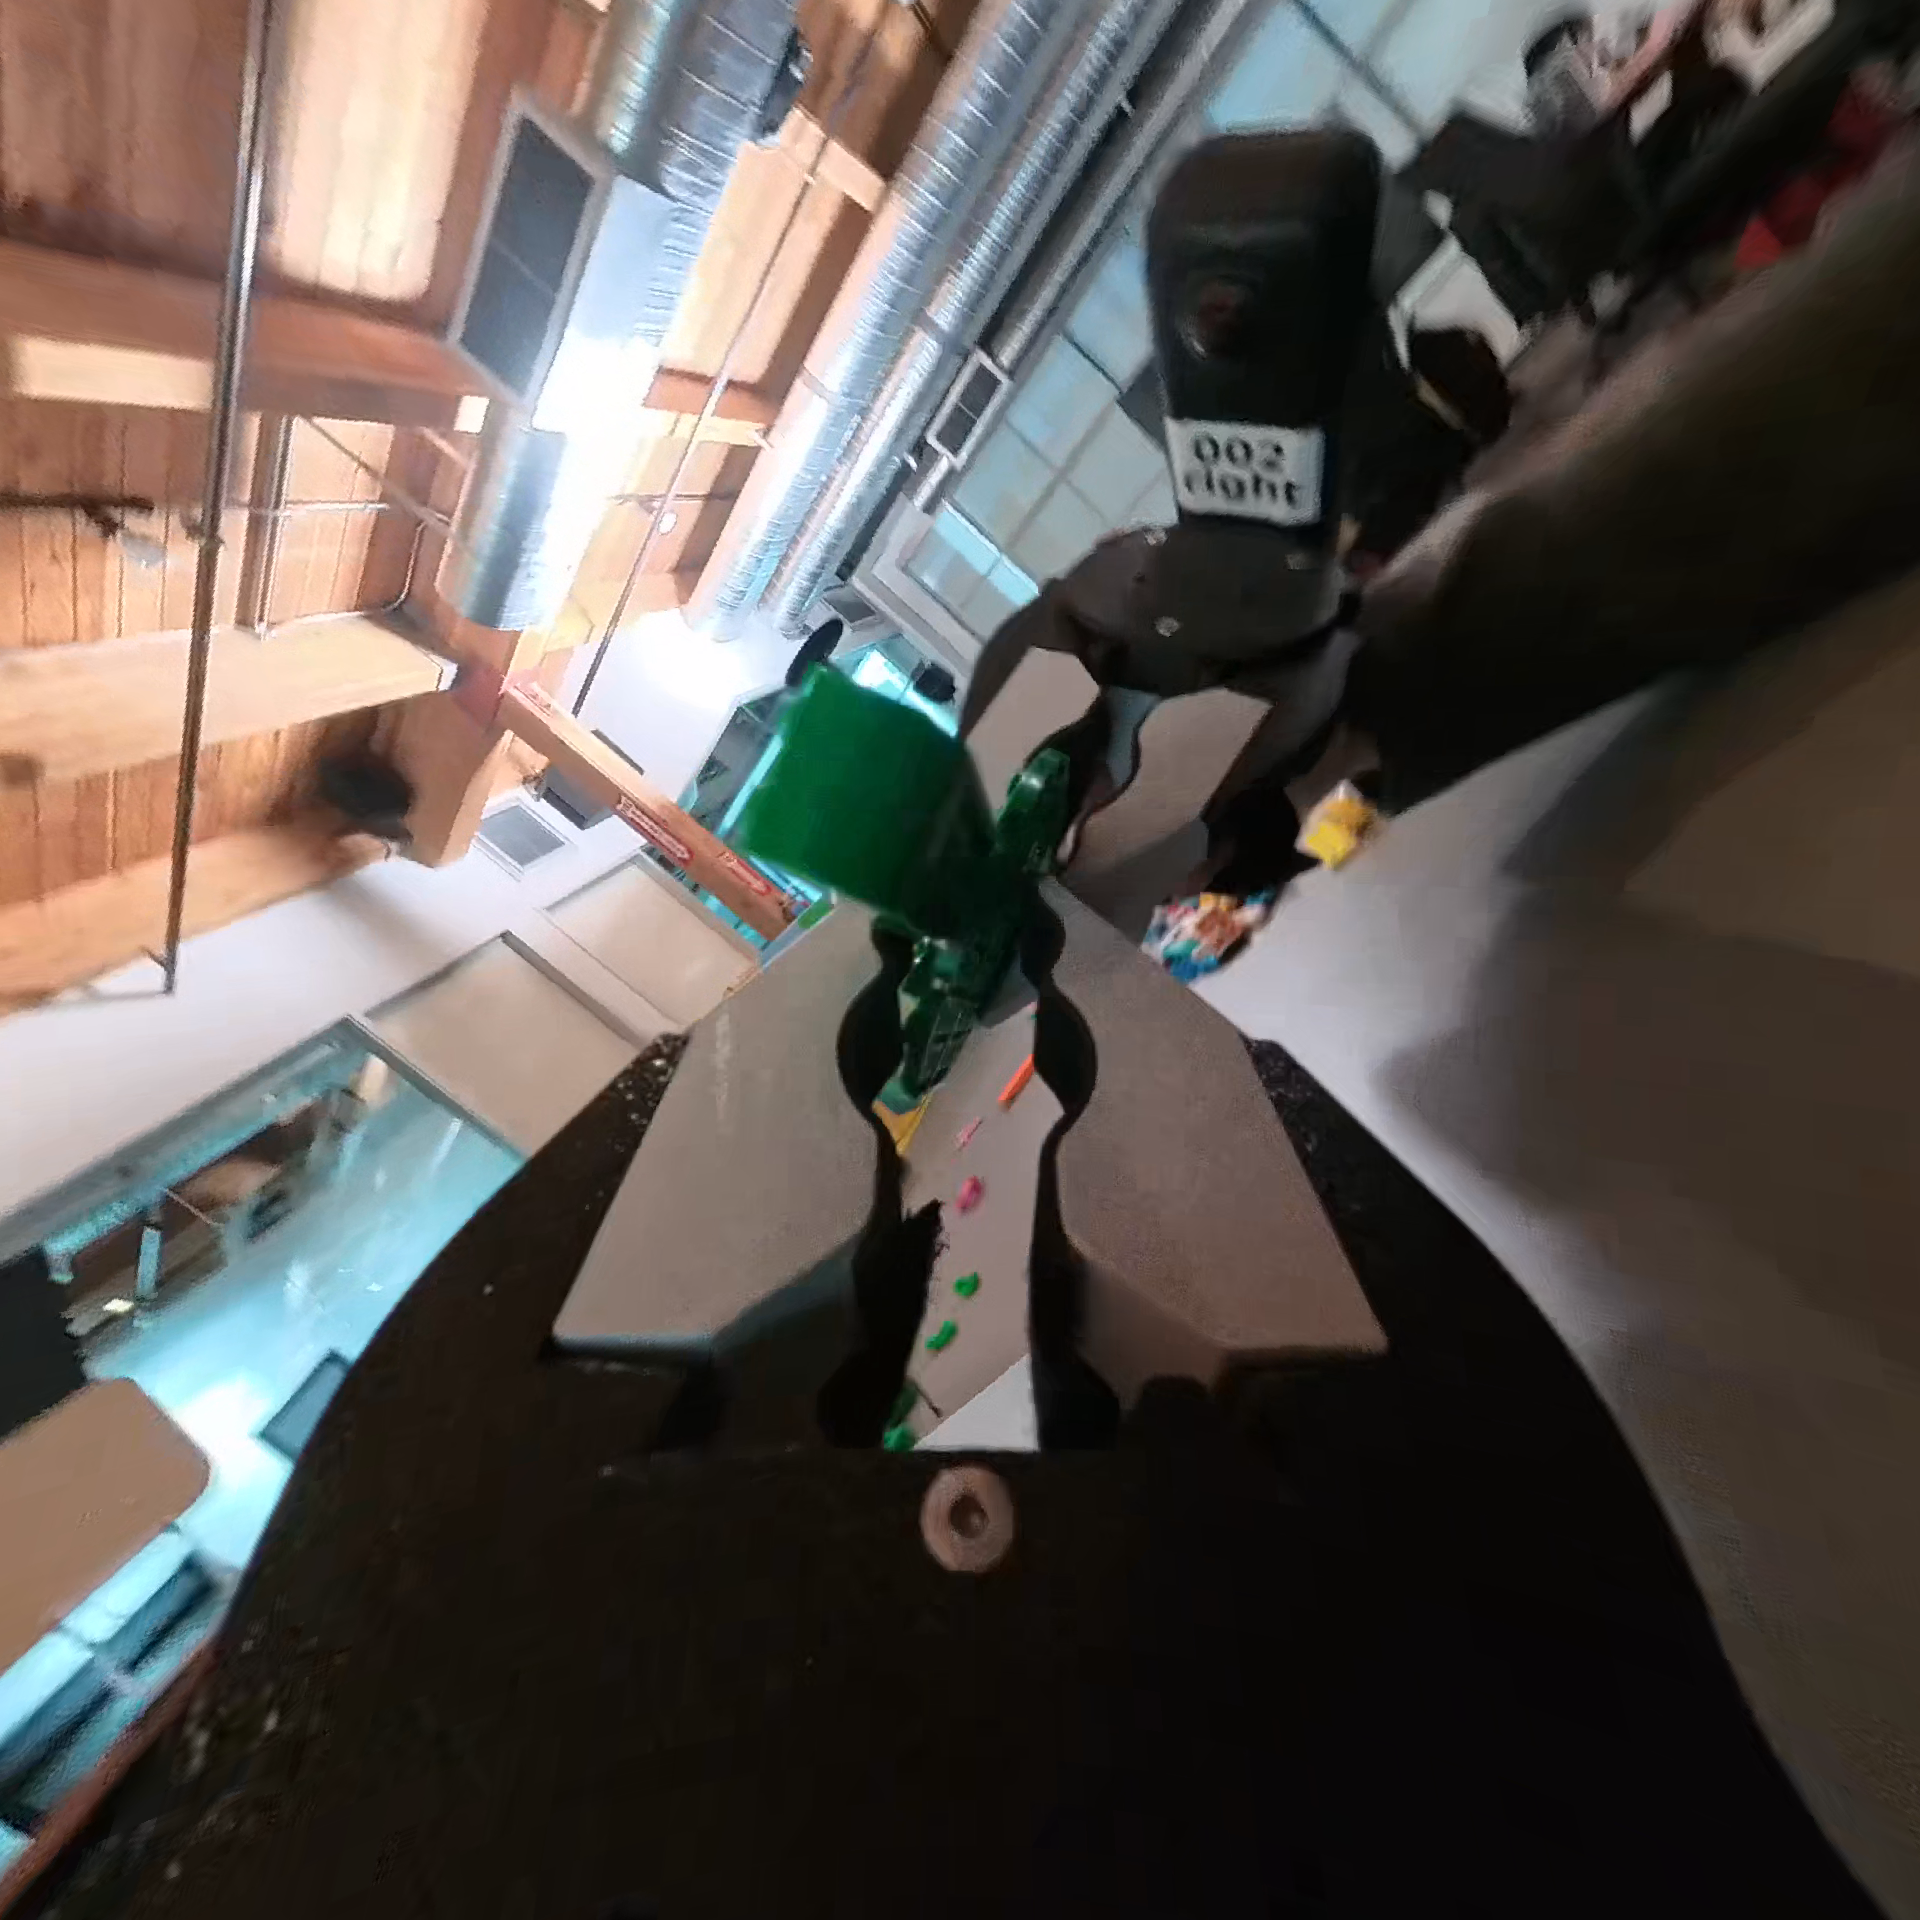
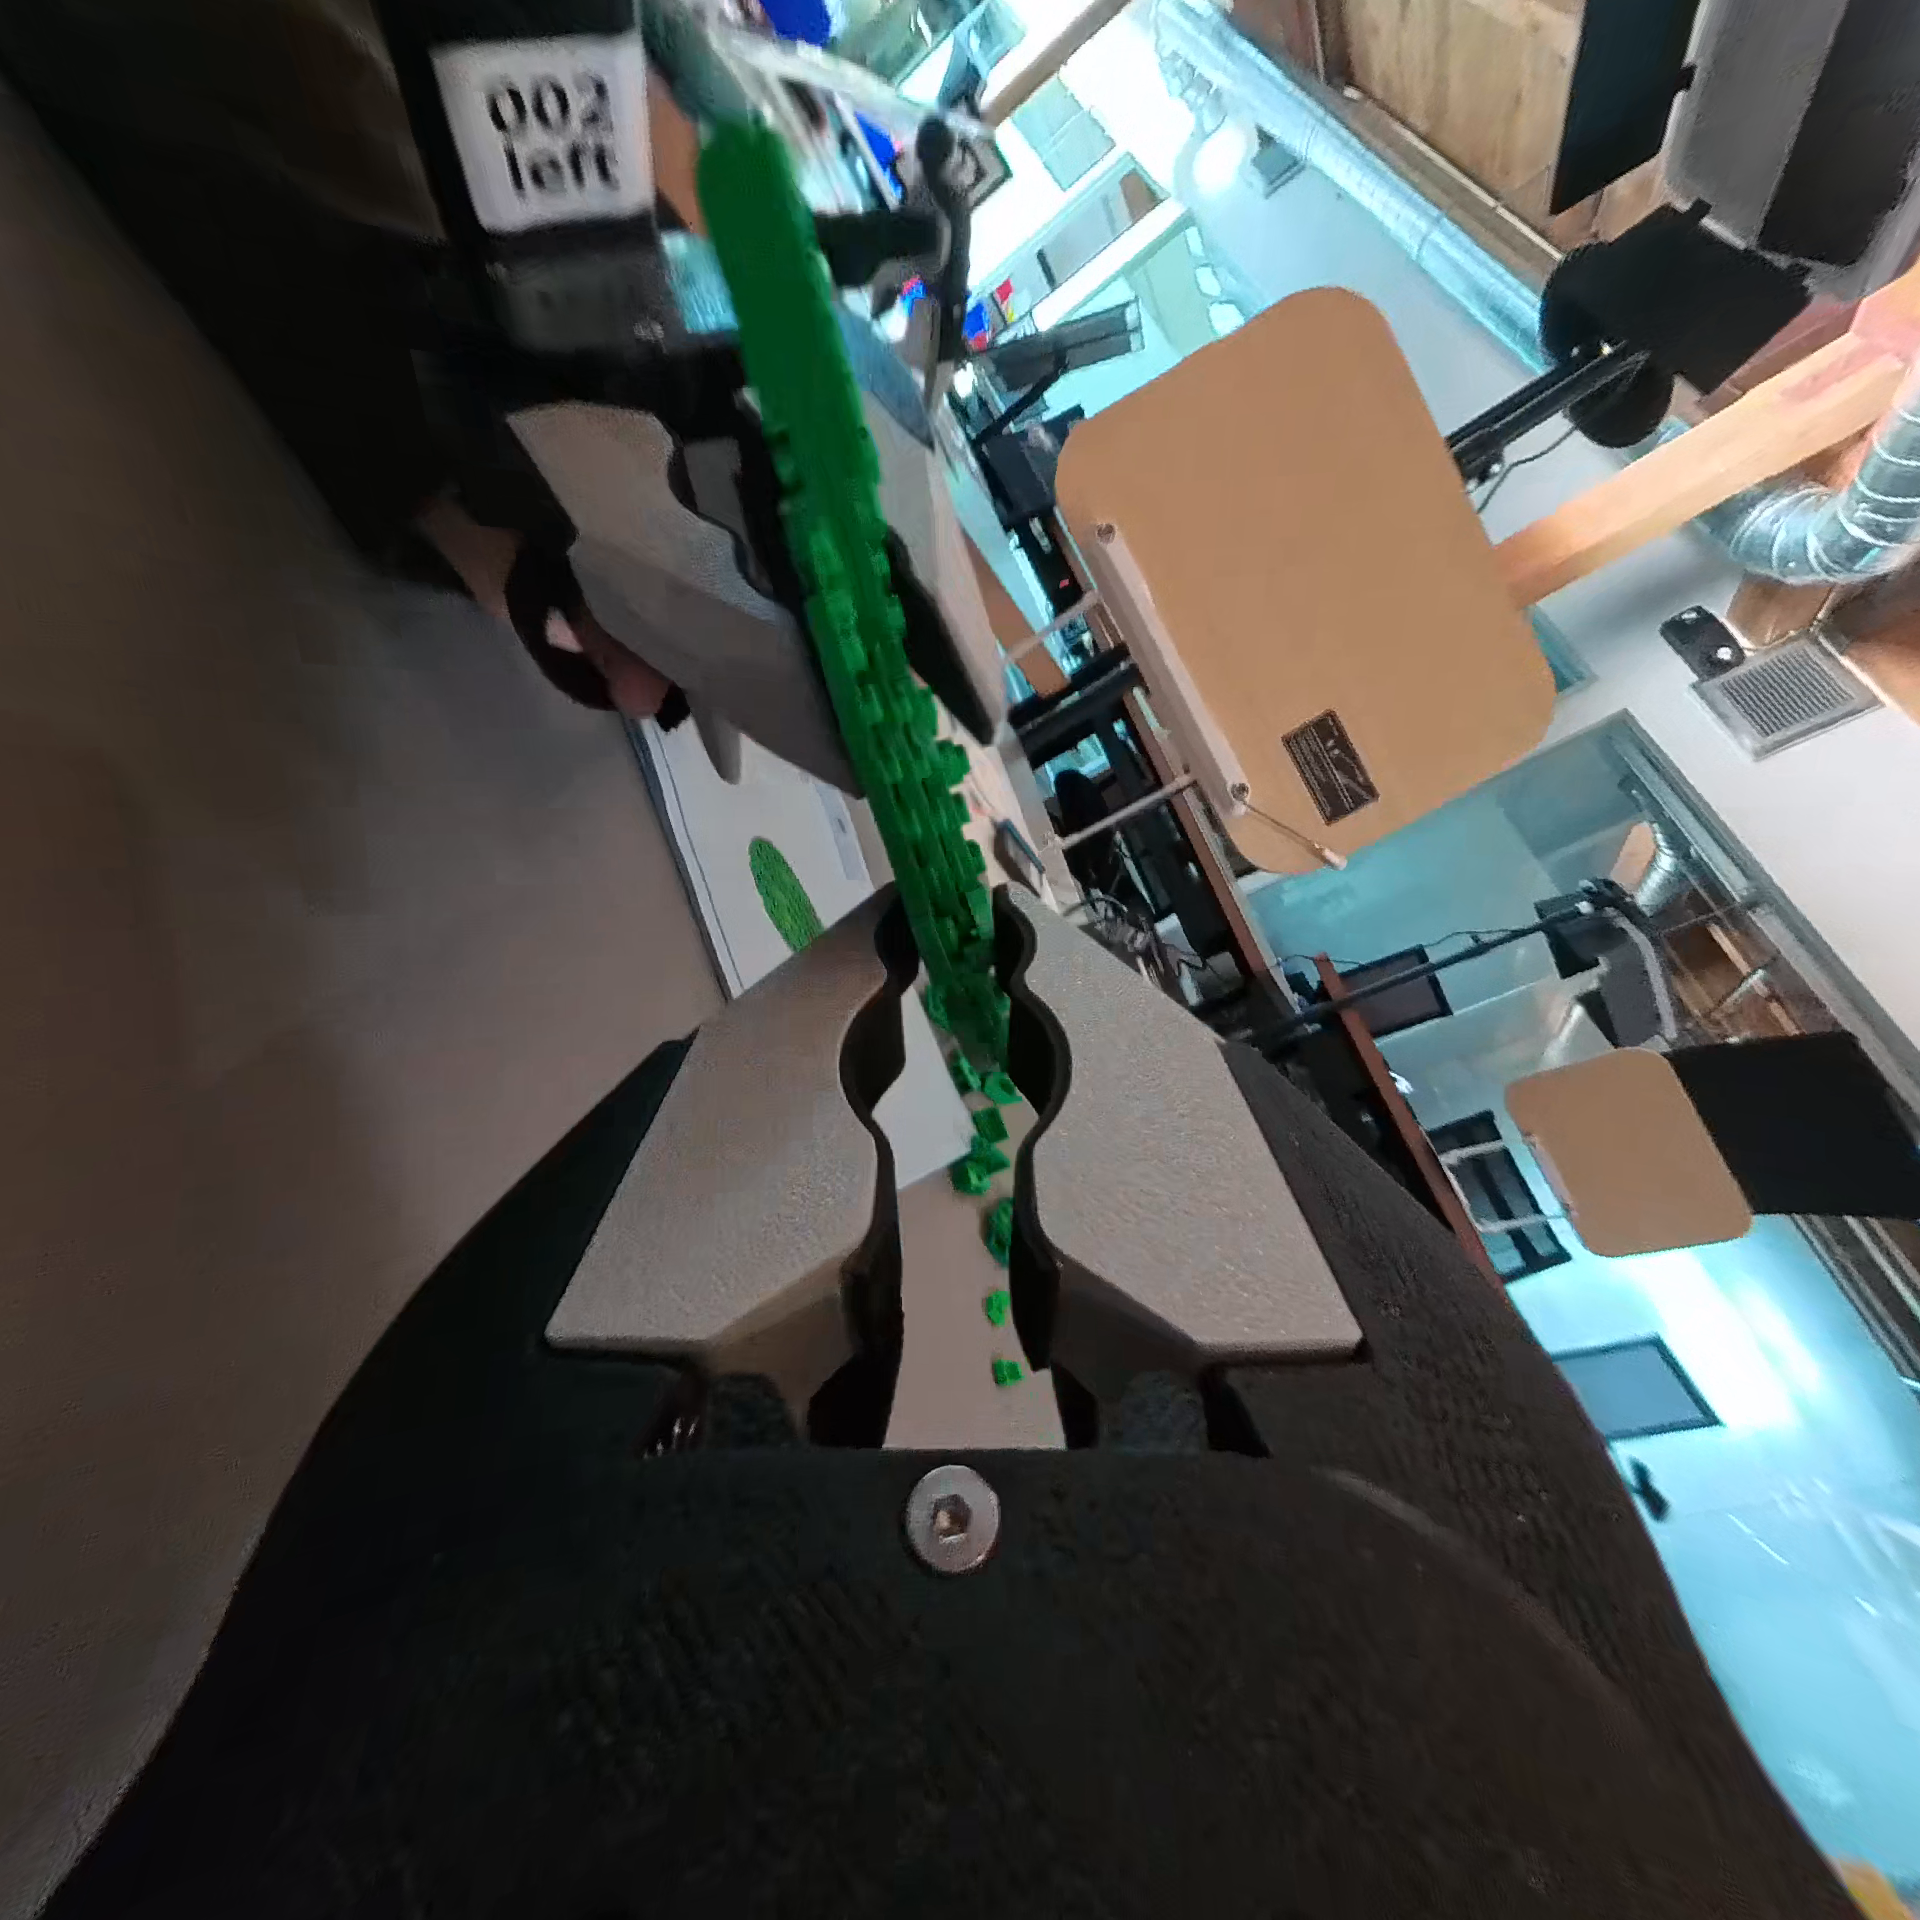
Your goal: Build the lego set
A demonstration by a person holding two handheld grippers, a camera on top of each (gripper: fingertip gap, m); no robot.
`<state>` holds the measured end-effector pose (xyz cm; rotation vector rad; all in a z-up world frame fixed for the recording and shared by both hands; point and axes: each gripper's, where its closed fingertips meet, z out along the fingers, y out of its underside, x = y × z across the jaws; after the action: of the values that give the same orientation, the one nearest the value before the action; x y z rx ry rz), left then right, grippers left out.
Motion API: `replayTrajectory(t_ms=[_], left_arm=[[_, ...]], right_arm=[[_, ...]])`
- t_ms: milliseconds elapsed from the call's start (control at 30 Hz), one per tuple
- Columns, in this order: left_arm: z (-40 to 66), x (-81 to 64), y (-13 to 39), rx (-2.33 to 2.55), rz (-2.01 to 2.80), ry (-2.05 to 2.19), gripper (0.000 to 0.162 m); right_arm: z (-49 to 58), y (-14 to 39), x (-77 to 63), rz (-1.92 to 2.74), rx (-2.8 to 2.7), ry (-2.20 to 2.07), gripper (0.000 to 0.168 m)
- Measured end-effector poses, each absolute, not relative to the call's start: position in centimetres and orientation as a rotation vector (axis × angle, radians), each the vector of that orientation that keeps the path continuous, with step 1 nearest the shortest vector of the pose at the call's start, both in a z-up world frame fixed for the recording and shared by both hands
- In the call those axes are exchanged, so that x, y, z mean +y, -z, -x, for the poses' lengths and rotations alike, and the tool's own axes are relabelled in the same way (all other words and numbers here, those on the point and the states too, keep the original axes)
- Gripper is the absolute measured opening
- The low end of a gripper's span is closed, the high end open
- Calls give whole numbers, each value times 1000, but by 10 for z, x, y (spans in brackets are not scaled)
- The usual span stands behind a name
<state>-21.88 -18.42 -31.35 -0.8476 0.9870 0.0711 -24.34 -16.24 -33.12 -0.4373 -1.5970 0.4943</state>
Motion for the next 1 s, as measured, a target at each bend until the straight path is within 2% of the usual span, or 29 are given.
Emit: replayTrajectory(t_ms=[100,167,267,400,633,700,933,1000], left_arm=[[212,-181,328,1107,829,-239,10],[211,-180,331,1139,815,-289,9],[216,-179,332,1155,813,-313,10],[221,-174,339,1185,842,-317,10],[219,-167,355,1244,886,-330,10],[219,-166,357,1252,886,-335,10],[220,-162,361,1258,910,-344,10],[219,-162,362,1262,912,-343,10]], right_arm=[[245,342,-155,429,-1629,-391,18],[243,345,-137,456,-1627,-280,31],[227,340,-97,599,-1542,-243,37],[213,332,-36,831,-1259,-256,26],[254,387,13,1247,-1343,-310,22],[260,393,23,1364,-1332,-354,16],[275,417,23,1774,-1270,-607,19],[274,426,24,1859,-1248,-590,24]])
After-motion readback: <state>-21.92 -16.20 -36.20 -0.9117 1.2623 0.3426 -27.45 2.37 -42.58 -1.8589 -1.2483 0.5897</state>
